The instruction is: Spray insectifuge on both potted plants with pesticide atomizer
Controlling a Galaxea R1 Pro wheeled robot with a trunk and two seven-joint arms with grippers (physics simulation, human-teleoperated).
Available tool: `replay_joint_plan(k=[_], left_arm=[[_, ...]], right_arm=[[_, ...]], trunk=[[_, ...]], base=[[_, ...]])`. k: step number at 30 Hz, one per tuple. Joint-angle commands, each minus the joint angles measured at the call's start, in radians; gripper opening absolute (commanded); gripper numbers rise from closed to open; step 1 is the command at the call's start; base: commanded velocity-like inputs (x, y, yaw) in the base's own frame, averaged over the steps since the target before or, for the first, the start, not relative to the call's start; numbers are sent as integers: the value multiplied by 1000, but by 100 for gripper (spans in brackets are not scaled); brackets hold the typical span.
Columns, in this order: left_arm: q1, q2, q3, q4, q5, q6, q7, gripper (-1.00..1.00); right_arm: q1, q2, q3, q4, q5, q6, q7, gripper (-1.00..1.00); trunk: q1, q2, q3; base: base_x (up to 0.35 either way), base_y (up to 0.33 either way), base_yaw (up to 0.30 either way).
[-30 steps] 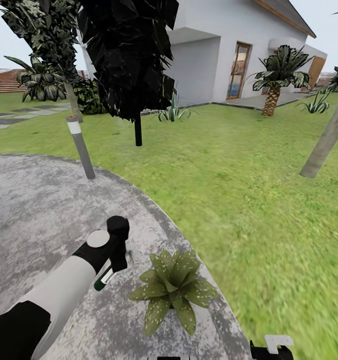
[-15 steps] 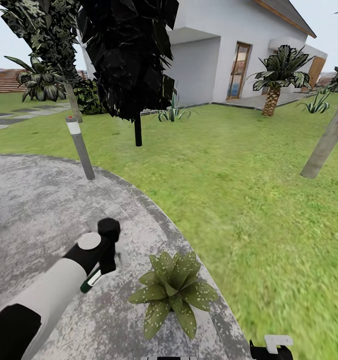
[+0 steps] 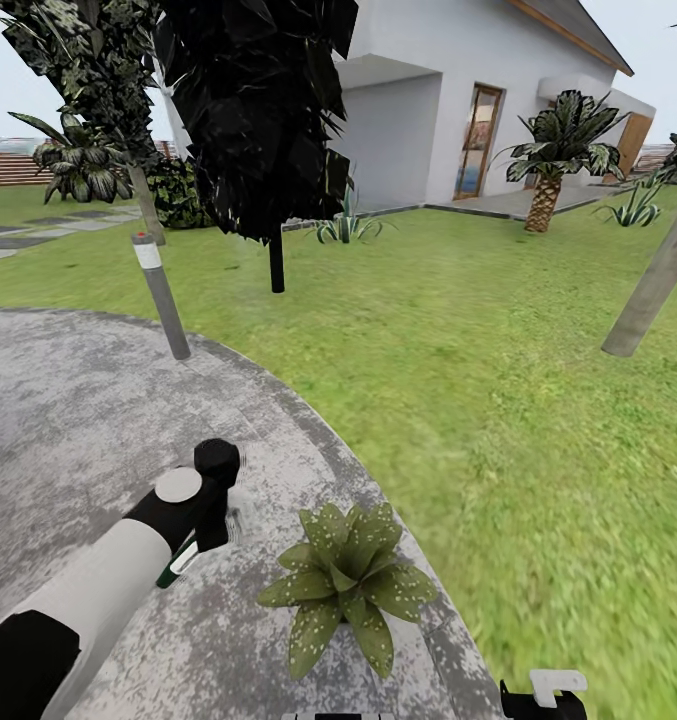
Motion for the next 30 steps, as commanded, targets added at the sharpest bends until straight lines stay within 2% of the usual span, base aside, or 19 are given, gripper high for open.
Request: replay_joint_plan(k=[1, 5, 7, 8, 9, 12, 15, 17, 19, 21, 23, 30], left_arm=[[0, 3, -4, -1, -8, 11, -9, -100], [11, -5, -2, 0, -13, 12, -9, -100], [12, -21, -2, 0, -14, 12, -9, -100], [12, -43, -3, -5, -14, 13, -9, -100], [12, -53, -4, -9, -14, 13, -9, -100], [11, -59, -4, -11, -14, 13, -9, -100], [8, -47, 4, -13, -12, 13, -9, -100], [3, -48, 6, -13, -7, 14, -9, -100], [-6, -62, 9, -13, 0, 15, -9, -100], [-15, -92, 8, -13, 2, 15, -9, -100], [-32, -110, 9, -12, 4, 15, -9, -100], [-48, -121, 6, -12, 1, 13, -9, -100]], right_arm=[[0, 0, 9, 0, -10, -3, -2, 100], [0, 0, 9, 0, -10, -3, -2, 100], [0, 0, 9, 0, -10, -3, -2, 100], [0, 0, 9, 0, -10, -3, -2, 100], [0, 0, 9, 0, -10, -3, -2, 100], [0, 0, 9, 0, -10, -3, -2, 100], [0, 0, 9, 0, -10, -3, -2, 100], [0, 0, 9, 0, -10, -3, -2, 100], [0, 0, 9, 0, -10, -3, -2, 100], [0, 0, 9, 0, -10, -3, -2, 100], [0, 0, 9, 0, -10, -3, -2, 100], [0, -2, 8, 1, -10, -4, -2, 100]], trunk=[[0, 0, -1], [0, 0, -1], [0, 0, -1], [0, 0, -1], [0, 0, -1], [0, 0, -1], [0, 0, -1], [0, 0, -1], [0, 0, -1], [0, 0, -1], [0, 0, -1], [0, 0, -1]], base=[[0, 0, 0], [0, 0, 0], [0, 0, 0], [0, 0, 0], [0, 0, 0], [0, 0, 0], [0, 0, 38], [0, 0, 185], [0, 0, 255], [0, 0, 272], [23, -75, 271], [-43, -251, 42]])
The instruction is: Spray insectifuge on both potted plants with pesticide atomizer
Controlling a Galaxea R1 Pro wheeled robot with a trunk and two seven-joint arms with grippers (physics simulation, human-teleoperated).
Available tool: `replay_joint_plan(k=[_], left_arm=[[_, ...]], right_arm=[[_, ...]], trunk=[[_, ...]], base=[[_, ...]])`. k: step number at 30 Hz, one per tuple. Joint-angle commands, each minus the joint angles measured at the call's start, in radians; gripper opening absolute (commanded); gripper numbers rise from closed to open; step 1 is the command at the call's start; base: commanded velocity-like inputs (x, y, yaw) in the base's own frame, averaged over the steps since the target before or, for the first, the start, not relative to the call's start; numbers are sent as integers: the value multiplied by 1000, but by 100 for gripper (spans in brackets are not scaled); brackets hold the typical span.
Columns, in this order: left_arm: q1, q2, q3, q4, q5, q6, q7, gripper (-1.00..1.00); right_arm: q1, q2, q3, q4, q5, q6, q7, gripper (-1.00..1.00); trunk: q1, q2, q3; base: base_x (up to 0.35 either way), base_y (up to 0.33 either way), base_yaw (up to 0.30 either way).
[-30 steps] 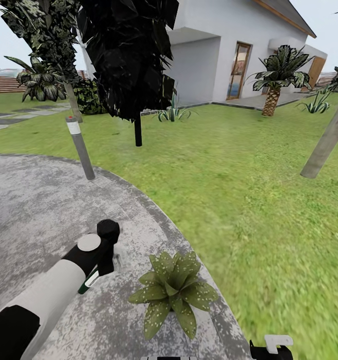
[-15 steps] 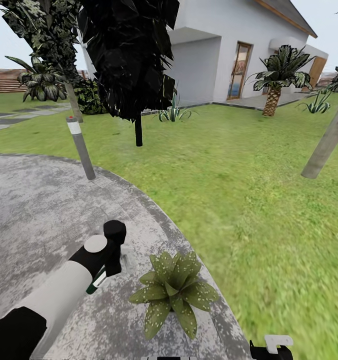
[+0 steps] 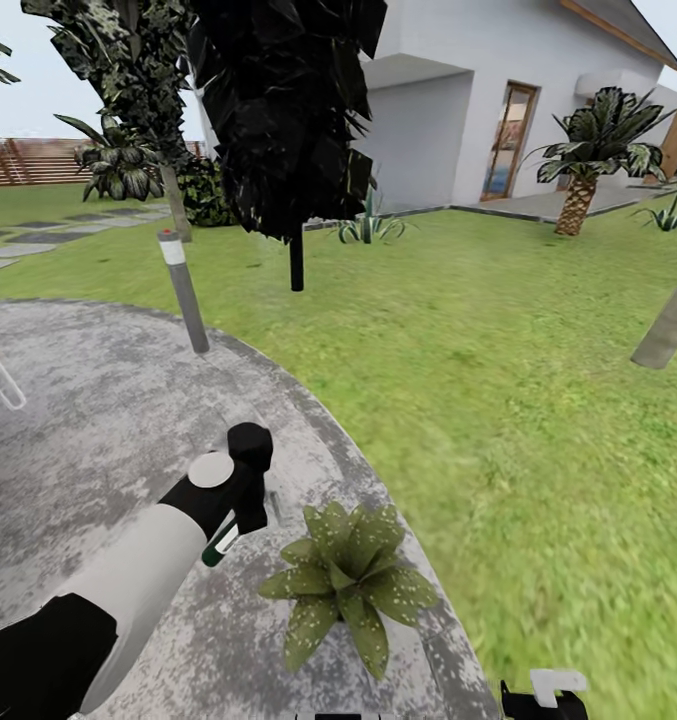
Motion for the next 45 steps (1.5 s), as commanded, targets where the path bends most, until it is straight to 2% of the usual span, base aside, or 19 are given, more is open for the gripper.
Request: replay_joint_plan(k=[1, 12, 20, 26, 33, 38, 45], left_arm=[[1, 0, -2, -1, -10, 10, -10, -100], [6, 2, -5, 8, -15, 9, -10, -100], [2, 0, -5, 13, -7, 4, -10, -100], [-3, -27, -7, 13, -5, 6, -10, -100], [-2, -31, -7, 13, -8, 7, -10, -100], [-2, -31, -8, 13, -12, 7, -10, -100], [-4, -31, -7, 12, -14, 7, -10, -100]], right_arm=[[0, 0, 9, 0, -10, -3, -1, 100], [0, 5, 10, 0, -11, -2, -1, 100], [0, 5, 10, 0, -10, -2, -1, 100], [0, 5, 10, 0, -10, -2, -1, 100], [0, 4, 10, 0, -10, -2, -1, 100], [0, 6, 10, 0, -10, -2, -1, 100], [0, 7, 10, 0, -10, -2, -1, 100]], trunk=[[-1, 0, -1], [-1, 0, -1], [-1, 0, -1], [-1, 0, -1], [-1, 0, -1], [-1, 0, -1], [-1, 0, -1]], base=[[-167, -254, 1], [-86, -260, 79], [0, -44, 203], [0, -15, 91], [-1, -236, 137], [-167, -237, 21], [-266, -177, 252]])
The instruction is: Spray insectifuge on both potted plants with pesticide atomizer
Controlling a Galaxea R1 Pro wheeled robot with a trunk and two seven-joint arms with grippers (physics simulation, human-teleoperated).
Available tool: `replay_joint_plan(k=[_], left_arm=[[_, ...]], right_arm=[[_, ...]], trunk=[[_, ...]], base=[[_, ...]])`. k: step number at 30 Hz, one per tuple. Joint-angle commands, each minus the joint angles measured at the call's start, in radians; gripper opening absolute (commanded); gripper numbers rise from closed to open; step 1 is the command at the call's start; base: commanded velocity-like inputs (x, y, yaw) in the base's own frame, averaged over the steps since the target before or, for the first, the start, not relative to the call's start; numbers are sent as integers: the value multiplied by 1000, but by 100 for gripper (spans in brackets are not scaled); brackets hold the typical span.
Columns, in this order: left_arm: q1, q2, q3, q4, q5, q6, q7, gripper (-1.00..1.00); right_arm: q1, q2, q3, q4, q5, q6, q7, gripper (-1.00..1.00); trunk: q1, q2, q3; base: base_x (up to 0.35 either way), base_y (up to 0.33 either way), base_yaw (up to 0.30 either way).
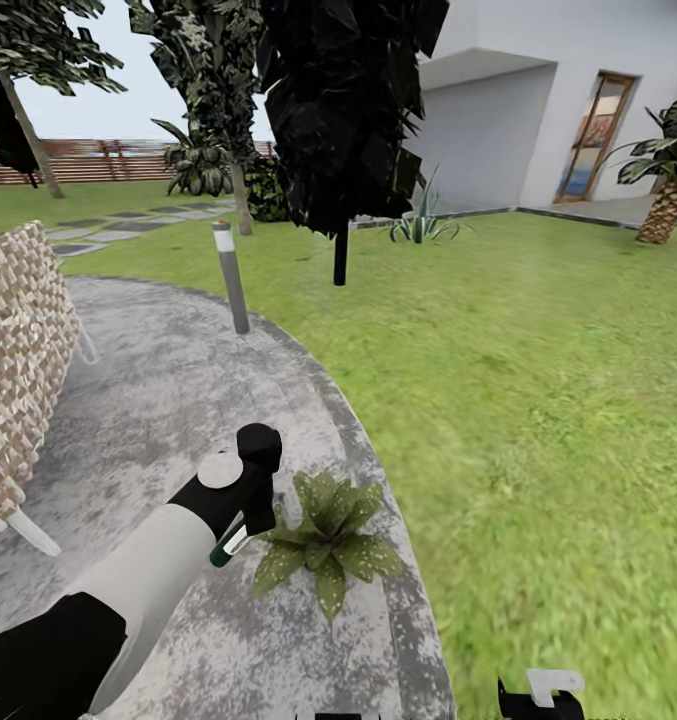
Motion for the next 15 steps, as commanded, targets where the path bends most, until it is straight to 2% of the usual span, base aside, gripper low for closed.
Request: replay_joint_plan(k=[1, 3, 9, 15], left_arm=[[-1, 0, -1, 0, -9, 10, -9, -100], [-2, 0, -1, 0, -9, 11, -9, -100], [-2, 0, -1, 0, -9, 12, -9, -100], [-1, 1, 0, 0, -9, 12, -9, -100]], right_arm=[[0, 0, 9, 0, -10, -3, -2, 100], [0, 0, 9, 0, -10, -3, -2, 100], [0, 0, 9, 0, -10, -3, -2, 100], [0, 0, 9, 0, -10, -3, -2, 100]], trunk=[[-1, 0, -1], [-1, 0, -1], [-1, 0, -1], [-1, 0, -1]], base=[[-212, -124, 276], [-89, -52, 234], [-13, -8, 68], [0, 0, 248]])
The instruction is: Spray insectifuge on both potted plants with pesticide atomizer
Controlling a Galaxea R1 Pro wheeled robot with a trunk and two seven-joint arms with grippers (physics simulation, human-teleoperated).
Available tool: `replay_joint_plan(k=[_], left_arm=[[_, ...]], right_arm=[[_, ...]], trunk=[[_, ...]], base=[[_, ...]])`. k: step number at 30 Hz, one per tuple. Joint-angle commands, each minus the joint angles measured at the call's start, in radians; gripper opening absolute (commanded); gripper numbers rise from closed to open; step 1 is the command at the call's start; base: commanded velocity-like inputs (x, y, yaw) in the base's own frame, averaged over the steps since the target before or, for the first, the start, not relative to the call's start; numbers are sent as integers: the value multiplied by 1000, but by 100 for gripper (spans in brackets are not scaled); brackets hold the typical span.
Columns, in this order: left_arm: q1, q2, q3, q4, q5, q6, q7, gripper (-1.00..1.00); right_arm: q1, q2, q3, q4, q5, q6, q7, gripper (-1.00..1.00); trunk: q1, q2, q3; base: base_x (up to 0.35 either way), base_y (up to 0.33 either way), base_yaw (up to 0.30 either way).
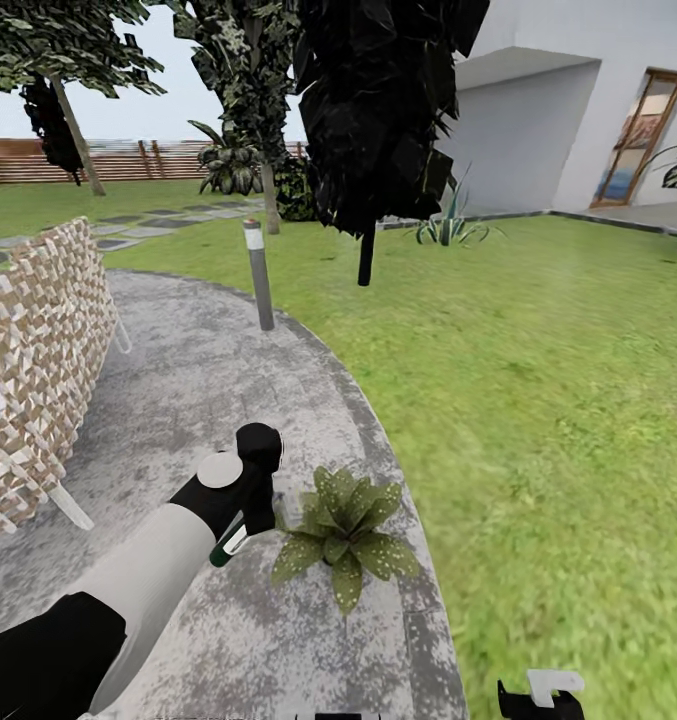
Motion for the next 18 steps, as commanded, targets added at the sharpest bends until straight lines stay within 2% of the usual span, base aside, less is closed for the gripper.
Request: replay_joint_plan(k=[1, 7, 10, 15, 18], left_arm=[[0, 0, -1, 0, -8, 10, -9, -100], [10, 15, 7, 0, -5, 12, -9, -100], [17, 53, 9, 0, 0, 10, -9, -100], [20, 100, 13, 1, 2, 9, -9, -100], [27, 107, 54, 1, 3, 8, -9, -100]], right_arm=[[0, 0, 9, 0, -10, -3, -2, 100], [0, 2, 9, 0, -10, -2, -2, 100], [0, 2, 9, 0, -10, -2, -2, 100], [0, 2, 9, 0, -10, -2, -2, 100], [0, 2, 9, 0, -10, -2, -2, 100]], trunk=[[0, 0, -1], [0, 0, -1], [0, 0, -1], [0, 0, -1], [0, 0, -1]], base=[[0, 0, 275], [0, 0, 278], [0, 0, 278], [0, 0, 278], [0, 0, 278]])
